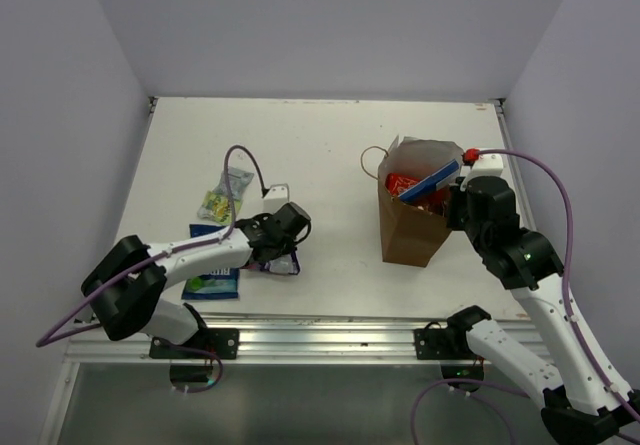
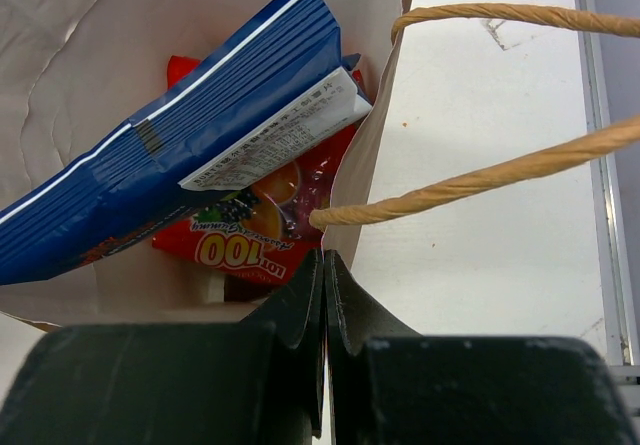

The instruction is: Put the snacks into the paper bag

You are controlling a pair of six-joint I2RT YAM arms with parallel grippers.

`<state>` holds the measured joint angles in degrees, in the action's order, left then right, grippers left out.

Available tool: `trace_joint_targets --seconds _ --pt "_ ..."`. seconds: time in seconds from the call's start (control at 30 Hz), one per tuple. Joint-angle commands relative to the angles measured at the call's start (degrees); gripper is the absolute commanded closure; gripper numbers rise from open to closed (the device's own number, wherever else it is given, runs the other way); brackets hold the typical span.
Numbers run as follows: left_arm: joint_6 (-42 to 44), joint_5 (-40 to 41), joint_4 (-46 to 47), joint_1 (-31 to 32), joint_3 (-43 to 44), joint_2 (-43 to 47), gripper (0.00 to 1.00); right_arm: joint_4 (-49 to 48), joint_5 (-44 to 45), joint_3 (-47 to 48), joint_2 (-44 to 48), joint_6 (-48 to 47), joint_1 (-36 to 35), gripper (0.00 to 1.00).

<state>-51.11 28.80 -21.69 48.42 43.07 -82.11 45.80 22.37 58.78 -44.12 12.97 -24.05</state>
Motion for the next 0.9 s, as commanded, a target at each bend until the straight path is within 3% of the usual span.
trace_joint_targets --seconds 0.0,0.17,0.27,0.3,0.43,0.67,0.87 --pt "7.57 -2.95 1.47 1.5 11.04 3.7 1.0 -2.21 -1.71 0.45 -0.09 -0.76 -0.2 1.0" --pt "16.64 -7.07 6.3 2.2 33.24 3.71 1.0 -2.03 -1.63 0.37 0.08 -0.76 -0.2 1.0" --pt "22.45 -17.08 10.52 2.2 46.69 -0.75 1.0 -2.21 -1.72 0.37 -0.09 -0.76 -0.2 1.0" --pt "23.94 -23.72 11.31 2.2 49.71 -2.17 1.0 -2.03 -1.72 0.37 -0.18 -0.76 -0.2 1.0" --pt "21.85 -38.26 17.54 2.29 59.74 -9.19 1.0 -2.03 -1.63 0.37 -0.09 -0.76 -0.21 1.0" --pt "12.46 -61.37 34.16 2.2 57.21 -18.07 1.0 -1.94 -1.63 0.37 0.0 -0.76 -0.2 1.0" --pt "4.19 -68.96 43.04 2.2 51.87 -24.5 1.0 -1.77 -1.01 0.37 0.79 -0.67 -0.2 1.0"
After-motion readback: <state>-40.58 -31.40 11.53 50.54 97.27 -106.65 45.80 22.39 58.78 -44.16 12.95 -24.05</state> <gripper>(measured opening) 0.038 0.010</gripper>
